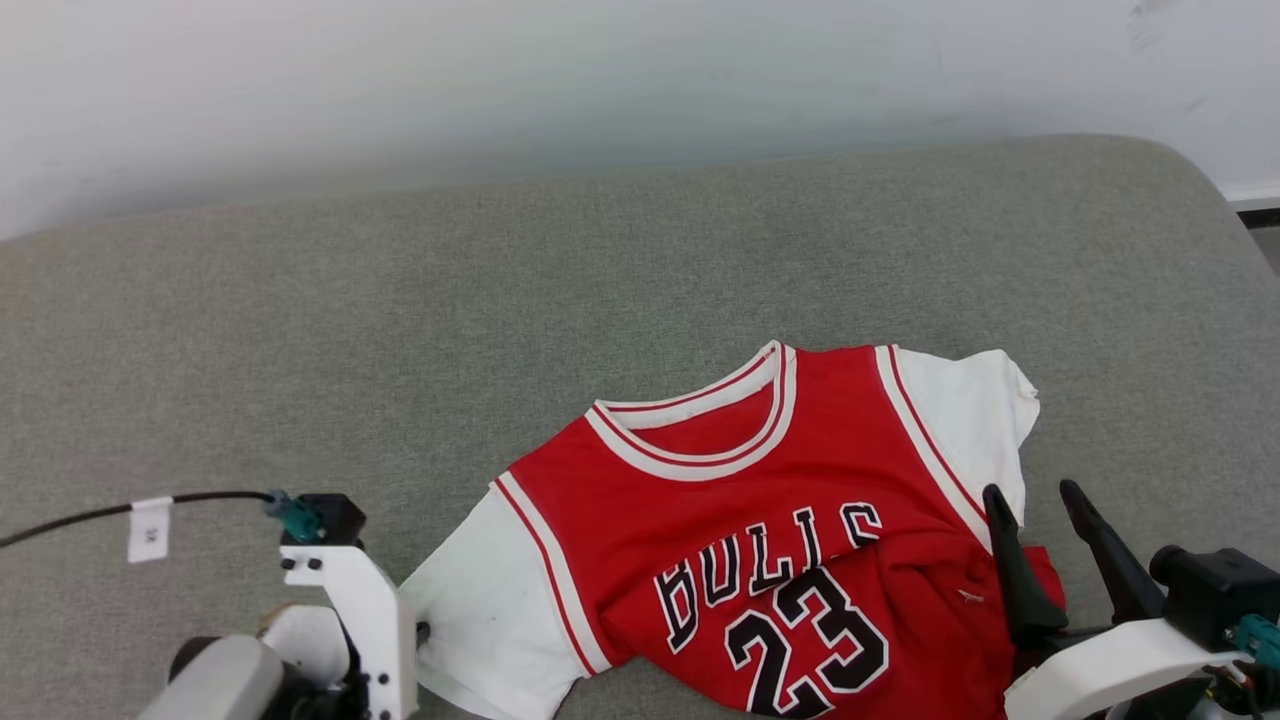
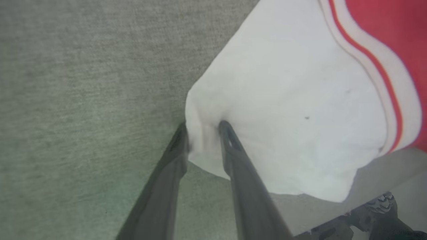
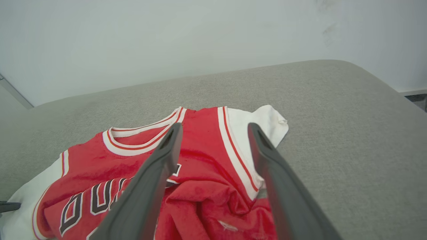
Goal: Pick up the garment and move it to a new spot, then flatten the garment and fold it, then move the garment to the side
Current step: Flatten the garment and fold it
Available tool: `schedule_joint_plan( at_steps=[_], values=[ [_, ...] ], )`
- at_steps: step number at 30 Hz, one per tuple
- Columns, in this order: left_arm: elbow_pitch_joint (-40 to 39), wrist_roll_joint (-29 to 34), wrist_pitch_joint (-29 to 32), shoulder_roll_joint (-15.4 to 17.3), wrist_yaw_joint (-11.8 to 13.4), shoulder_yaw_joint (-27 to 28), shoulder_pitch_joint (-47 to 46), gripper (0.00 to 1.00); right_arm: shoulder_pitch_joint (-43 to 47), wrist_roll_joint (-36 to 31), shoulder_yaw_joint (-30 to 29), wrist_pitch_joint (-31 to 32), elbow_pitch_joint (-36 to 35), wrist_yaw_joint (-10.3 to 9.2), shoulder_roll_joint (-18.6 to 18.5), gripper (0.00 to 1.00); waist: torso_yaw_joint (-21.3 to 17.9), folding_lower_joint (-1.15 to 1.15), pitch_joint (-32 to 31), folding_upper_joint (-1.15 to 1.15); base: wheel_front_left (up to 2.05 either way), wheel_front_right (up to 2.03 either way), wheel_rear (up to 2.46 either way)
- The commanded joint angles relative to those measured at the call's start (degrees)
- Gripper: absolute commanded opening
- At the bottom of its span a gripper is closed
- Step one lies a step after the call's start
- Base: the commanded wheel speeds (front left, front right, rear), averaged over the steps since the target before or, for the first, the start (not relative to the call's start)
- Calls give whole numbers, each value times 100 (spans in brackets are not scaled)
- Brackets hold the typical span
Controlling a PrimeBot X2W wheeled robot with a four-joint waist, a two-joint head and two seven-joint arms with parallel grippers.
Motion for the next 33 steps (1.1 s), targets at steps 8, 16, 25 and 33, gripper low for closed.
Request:
schedule_joint_plan(
  at_steps=[8, 16, 25, 33],
  values=[
    [-67, 509, -1169, -234, 203, -26, 276, 0, 21, -13, -227, 149, 10, -2, -83, 100, 207, 0, -343, 0, 0, 0, 0],
    [-674, 1010, -2205, -123, 587, 249, 149, 0, -251, 499, -930, 1151, 584, -1, -354, 100, 498, 0, -351, 0, 0, 0, 0],
    [-1547, 1403, -2675, -63, 781, 350, -194, 0, -1461, 1098, -1670, 2893, 1999, -1, -878, 100, 830, 0, 217, 0, 0, 0, 0],
    [-2120, 1660, -2748, -111, 837, 270, -519, 0, -2642, 971, -1713, 3841, 2823, -2, -1193, 100, 1106, 0, 810, 0, 0, 0, 0]
  ],
)
